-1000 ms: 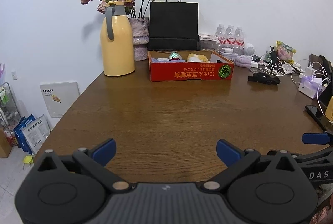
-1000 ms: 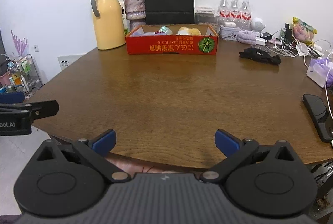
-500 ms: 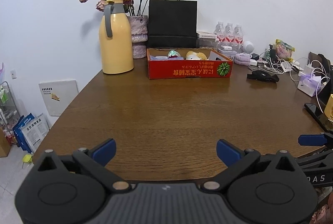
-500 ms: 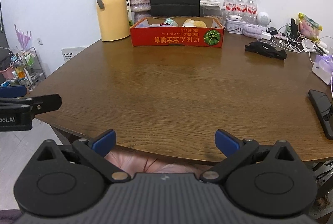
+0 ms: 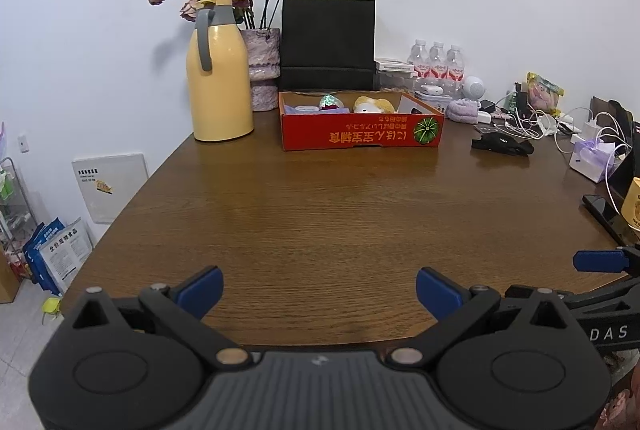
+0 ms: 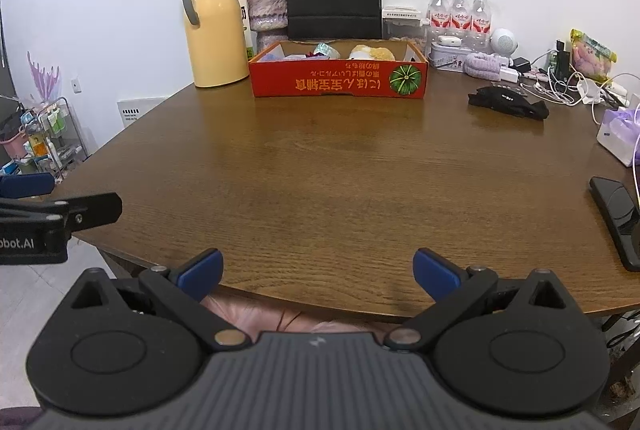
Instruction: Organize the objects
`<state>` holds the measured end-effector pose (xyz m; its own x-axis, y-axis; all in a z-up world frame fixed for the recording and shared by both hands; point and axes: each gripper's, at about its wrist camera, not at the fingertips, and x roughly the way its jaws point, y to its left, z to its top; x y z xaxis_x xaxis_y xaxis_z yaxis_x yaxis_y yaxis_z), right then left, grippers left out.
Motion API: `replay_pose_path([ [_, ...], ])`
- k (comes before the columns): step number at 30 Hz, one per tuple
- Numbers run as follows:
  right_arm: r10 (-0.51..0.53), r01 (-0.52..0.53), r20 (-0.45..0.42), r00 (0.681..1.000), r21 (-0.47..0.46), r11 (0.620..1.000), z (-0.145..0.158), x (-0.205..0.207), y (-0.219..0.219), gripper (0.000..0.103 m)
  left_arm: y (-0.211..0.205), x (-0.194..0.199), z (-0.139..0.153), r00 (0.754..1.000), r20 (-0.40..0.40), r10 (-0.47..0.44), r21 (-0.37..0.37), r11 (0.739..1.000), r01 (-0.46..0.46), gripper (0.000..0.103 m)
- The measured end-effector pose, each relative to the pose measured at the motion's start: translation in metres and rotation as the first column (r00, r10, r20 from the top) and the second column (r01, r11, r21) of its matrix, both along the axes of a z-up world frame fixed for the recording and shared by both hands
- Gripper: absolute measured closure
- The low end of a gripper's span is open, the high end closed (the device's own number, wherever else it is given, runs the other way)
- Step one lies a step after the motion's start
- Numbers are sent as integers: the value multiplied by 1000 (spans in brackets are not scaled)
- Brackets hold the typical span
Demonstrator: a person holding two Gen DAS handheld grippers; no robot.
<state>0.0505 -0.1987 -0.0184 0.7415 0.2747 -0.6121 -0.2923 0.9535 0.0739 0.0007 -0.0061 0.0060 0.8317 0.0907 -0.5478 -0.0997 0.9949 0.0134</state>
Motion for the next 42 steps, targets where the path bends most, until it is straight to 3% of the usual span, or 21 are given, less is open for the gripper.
replay_pose_path([
  [42,-25,25,25,999,1,1000,-1,-3,-1,0,-3,-3,1,1000,28,3,30,1000,-4,0],
])
